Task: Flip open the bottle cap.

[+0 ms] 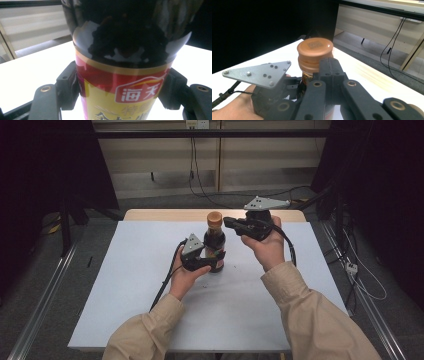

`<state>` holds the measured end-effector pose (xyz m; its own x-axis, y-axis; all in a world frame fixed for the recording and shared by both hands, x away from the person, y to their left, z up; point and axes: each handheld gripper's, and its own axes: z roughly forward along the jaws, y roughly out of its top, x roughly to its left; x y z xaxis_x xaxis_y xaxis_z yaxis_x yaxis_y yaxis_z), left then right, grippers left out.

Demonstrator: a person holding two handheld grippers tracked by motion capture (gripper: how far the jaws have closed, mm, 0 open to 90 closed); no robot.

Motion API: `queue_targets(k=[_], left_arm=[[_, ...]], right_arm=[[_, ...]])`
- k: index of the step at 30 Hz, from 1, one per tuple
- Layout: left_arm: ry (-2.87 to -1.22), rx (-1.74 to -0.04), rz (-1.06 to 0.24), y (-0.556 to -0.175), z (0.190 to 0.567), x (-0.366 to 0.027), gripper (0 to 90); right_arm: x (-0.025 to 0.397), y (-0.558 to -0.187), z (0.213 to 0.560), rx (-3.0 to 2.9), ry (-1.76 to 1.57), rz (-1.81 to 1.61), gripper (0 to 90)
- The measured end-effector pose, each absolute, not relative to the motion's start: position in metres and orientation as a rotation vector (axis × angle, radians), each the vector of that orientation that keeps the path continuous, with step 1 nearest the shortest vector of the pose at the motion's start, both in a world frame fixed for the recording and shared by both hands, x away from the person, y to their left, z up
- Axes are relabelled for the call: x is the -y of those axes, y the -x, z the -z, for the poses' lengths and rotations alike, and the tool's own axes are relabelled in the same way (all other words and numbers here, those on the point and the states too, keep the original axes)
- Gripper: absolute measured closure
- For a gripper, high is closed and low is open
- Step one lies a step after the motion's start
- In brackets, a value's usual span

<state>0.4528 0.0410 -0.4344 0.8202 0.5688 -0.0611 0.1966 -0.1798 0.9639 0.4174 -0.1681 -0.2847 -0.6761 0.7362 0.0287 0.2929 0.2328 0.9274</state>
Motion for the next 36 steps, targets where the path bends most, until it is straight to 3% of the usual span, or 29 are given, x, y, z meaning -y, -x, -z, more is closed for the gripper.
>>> queue_targets(k=[36], left_arm=[[-1.746,-0.596,-0.362,-0.453,0.435,-0.042,30.8]], right_arm=[[0.162,-0.423,0.276,-2.179,-0.914,-1.383,90.0]])
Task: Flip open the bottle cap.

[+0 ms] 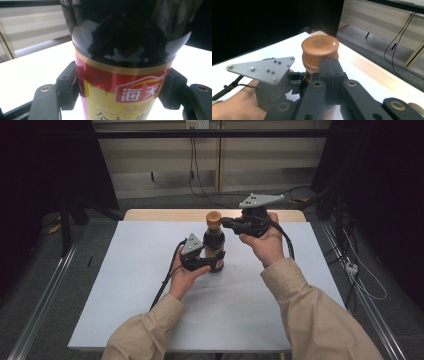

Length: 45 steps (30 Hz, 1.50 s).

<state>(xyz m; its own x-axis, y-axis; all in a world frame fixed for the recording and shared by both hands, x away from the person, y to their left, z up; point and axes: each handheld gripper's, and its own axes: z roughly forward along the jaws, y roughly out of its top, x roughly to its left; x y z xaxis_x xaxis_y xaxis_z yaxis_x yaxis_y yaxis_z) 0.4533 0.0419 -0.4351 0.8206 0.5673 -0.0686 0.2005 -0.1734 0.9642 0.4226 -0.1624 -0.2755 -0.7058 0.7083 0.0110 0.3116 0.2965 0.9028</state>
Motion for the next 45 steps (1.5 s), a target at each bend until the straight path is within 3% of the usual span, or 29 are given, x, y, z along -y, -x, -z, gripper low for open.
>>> queue_targets(k=[45], left_arm=[[-1.743,-0.598,-0.366,-0.4531,0.4358,-0.0414,30.5]], right_arm=[[0.1599,-0.4228,0.2726,-2.161,-0.922,-1.412,90.0]])
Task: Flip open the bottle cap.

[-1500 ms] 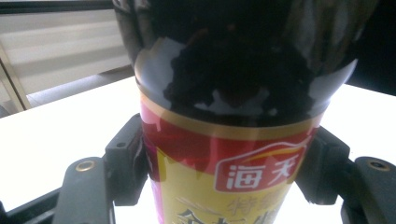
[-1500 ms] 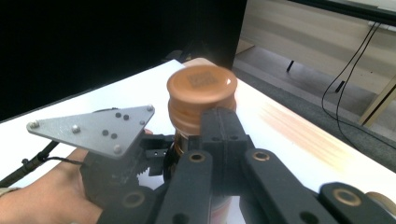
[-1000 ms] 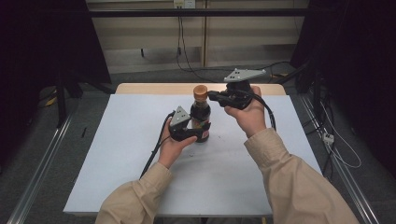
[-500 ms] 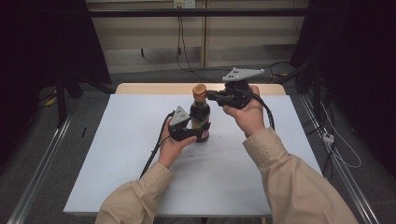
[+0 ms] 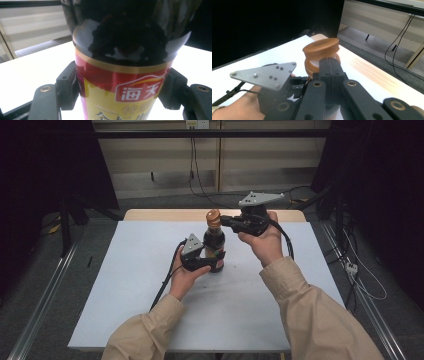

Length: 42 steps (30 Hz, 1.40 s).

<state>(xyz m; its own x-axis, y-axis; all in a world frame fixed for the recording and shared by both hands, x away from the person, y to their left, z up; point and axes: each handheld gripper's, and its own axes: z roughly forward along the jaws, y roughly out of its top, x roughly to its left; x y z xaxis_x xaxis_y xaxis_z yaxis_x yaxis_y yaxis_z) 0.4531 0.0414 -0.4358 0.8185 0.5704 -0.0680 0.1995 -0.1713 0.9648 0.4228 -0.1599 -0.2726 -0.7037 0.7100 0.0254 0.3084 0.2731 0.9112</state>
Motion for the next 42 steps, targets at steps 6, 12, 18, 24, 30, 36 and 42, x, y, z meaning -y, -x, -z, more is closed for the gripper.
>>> queue_targets(k=[6,12,18,24,30,36,42], left_arm=[[-1.743,-0.598,-0.366,-0.4535,0.4359,-0.0415,30.5],[-1.741,-0.597,-0.362,-0.4537,0.4363,-0.0418,30.4],[-1.741,-0.595,-0.36,-0.4538,0.4363,-0.0418,30.4],[-1.741,-0.593,-0.362,-0.4535,0.4364,-0.0415,30.4],[-1.74,-0.596,-0.359,-0.4538,0.4366,-0.0418,30.3],[-1.734,-0.599,-0.356,-0.4539,0.4369,-0.0418,30.2],[-1.735,-0.599,-0.356,-0.4538,0.4368,-0.0418,30.2]], right_arm=[[0.1599,-0.4236,0.2723,-2.156,-0.927,-1.422,90.0],[0.1591,-0.4236,0.2721,-2.152,-0.923,-1.422,90.0],[0.1591,-0.4238,0.2713,-2.143,-0.932,-1.437,90.0],[0.157,-0.4239,0.2684,-2.136,-0.927,-1.438,90.0],[0.1549,-0.4251,0.2665,-2.134,-0.924,-1.439,90.0],[0.1541,-0.4248,0.2661,-2.135,-0.921,-1.431,90.0],[0.1537,-0.4246,0.2651,-2.125,-0.923,-1.438,90.0]])
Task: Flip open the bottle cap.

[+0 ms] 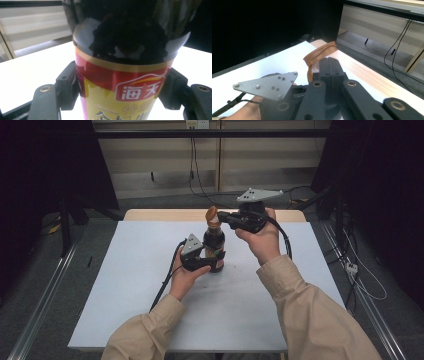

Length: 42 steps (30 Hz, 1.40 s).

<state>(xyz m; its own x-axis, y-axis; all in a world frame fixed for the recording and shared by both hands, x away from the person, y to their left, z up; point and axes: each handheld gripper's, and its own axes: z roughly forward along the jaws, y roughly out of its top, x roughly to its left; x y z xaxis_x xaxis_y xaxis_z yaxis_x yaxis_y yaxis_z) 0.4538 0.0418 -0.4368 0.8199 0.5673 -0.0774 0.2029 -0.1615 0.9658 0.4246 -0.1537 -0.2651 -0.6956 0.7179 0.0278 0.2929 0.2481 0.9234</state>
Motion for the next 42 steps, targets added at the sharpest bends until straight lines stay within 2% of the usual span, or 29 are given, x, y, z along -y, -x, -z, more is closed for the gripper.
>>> queue_targets(k=[42], left_arm=[[-1.725,-0.603,-0.355,-0.4531,0.4379,-0.0411,29.4]], right_arm=[[0.1466,-0.4234,0.2617,-2.106,-0.914,-1.473,90.0]])
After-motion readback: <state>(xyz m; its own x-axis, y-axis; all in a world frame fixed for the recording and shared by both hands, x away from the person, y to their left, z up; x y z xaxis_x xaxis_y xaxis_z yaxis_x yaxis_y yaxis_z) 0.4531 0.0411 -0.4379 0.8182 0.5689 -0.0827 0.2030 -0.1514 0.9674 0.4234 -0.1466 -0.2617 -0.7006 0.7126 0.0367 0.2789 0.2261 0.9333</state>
